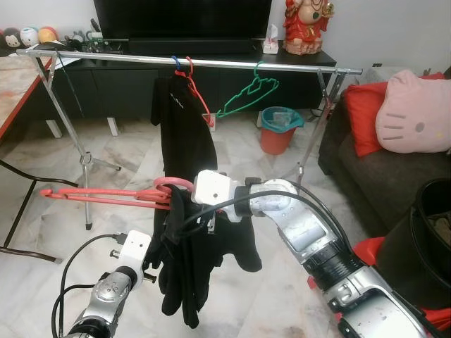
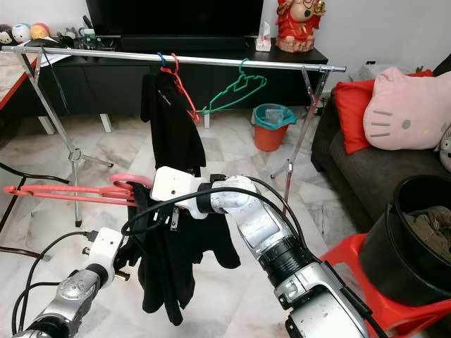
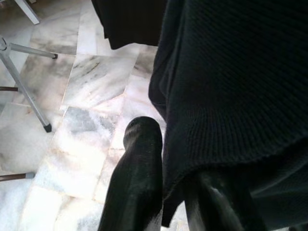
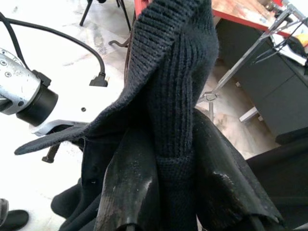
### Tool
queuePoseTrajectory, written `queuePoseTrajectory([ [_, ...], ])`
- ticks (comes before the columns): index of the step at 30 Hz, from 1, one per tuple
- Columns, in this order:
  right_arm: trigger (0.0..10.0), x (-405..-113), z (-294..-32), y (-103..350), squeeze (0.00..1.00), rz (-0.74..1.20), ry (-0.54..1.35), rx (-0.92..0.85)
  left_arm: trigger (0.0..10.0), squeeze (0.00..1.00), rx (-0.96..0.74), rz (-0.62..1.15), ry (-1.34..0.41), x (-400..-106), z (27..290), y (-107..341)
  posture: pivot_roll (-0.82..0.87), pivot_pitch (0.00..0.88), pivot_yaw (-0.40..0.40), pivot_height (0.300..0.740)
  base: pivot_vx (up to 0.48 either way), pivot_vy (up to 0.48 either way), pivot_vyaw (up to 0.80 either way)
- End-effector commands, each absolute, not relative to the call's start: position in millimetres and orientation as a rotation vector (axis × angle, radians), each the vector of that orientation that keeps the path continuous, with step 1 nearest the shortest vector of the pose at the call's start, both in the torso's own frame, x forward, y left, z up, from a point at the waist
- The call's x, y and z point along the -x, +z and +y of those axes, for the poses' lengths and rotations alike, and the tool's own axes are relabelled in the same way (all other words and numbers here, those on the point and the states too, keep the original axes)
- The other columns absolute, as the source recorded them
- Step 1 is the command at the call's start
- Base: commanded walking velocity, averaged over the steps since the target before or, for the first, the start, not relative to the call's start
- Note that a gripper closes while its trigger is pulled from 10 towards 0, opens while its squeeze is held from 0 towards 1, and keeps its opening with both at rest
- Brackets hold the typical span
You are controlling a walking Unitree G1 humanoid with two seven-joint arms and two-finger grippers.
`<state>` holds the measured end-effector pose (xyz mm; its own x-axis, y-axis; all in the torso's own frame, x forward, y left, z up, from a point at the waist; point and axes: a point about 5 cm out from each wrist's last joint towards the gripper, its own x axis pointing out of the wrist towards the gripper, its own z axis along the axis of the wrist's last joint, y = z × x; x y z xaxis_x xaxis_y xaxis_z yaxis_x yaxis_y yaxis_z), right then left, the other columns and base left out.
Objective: Hang hanger
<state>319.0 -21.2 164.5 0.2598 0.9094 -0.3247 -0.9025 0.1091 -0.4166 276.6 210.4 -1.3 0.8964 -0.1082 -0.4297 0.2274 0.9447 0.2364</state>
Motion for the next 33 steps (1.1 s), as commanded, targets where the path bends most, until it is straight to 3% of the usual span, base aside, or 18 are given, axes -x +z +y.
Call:
queuePoseTrajectory([
  [1, 0.0, -317, -18, 174, 0.0, -0.064, 1.33, 0.611, 0.0, 0.0, -0.285, 0.457, -0.16, -272, 214, -6, 0.03, 0.0, -0.038, 0.74, 0.0, 0.0, 0.0],
  [10, 0.0, -321, -25, 170, 0.0, -0.048, 1.286, 0.587, 0.0, 0.0, -0.249, 0.452, -0.084, -273, 222, -4, 0.04, 0.0, -0.04, 0.74, 0.0, 0.0, 0.0],
  [14, 0.0, -328, -69, 149, 0.0, 0.056, 1.184, 0.613, 0.0, 0.0, -0.241, 0.453, -0.021, -268, 234, -4, 0.04, 0.0, -0.036, 0.74, 0.0, 0.0, 0.0],
  [20, 0.0, -332, -95, 140, 0.0, 0.105, 1.113, 0.64, 0.0, 0.0, -0.224, 0.458, 0.003, -266, 238, -6, 0.04, 0.0, -0.036, 0.74, 0.0, 0.0, 0.0],
  [27, 0.0, -317, -126, 126, 0.0, 0.14, 1.2, 0.654, 0.1, 0.0, -0.137, 0.471, 0.043, -266, 244, -5, 0.03, 0.0, -0.023, 0.74, 0.0, 0.0, 0.0],
  [28, 0.0, -311, -132, 123, 0.0, 0.157, 1.243, 0.638, 10.0, 0.0, -0.14, 0.467, 0.036, -266, 244, -4, 0.03, 0.0, -0.018, 0.74, 0.0, 0.0, 0.0],
  [33, 0.0, -300, -143, 113, 0.0, 0.218, 1.315, 0.662, 10.0, 0.0, -0.142, 0.472, 0.032, -265, 247, -4, 0.03, 0.0, -0.01, 0.74, 0.0, 0.0, 0.0],
])
